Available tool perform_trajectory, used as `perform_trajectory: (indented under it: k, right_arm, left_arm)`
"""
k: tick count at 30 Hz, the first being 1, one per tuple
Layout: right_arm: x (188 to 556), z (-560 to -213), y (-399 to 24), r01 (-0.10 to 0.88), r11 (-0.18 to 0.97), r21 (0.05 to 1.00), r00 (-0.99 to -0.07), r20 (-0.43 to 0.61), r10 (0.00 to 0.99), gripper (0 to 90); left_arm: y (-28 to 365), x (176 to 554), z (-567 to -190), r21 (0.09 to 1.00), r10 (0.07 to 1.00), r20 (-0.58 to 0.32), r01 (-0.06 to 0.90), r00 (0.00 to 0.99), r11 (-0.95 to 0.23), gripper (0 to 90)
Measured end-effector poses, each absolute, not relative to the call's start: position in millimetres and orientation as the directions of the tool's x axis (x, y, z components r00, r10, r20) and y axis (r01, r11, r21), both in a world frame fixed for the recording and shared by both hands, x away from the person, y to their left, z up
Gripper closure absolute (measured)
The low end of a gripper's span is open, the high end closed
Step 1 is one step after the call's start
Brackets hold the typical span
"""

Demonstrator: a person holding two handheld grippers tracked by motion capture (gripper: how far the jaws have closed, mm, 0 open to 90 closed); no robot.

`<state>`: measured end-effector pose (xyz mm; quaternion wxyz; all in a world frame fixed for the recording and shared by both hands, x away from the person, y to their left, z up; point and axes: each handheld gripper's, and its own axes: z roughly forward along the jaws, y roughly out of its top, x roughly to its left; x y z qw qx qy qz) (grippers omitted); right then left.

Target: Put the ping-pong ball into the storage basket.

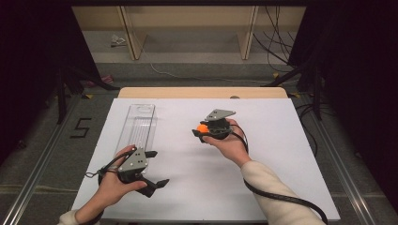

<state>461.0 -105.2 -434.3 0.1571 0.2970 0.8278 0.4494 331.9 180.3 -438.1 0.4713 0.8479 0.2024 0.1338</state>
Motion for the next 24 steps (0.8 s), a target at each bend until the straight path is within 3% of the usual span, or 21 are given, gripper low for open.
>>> perform_trajectory:
  k: [24]
  right_arm:
    - [461, -435, -86, 0.343, 0.426, 0.837, -0.793, 0.015, 0.609, 51.4]
  left_arm:
    - [180, 332, -438, 0.854, 0.470, 0.034, 0.218, 0.882, -0.472, 0.0]
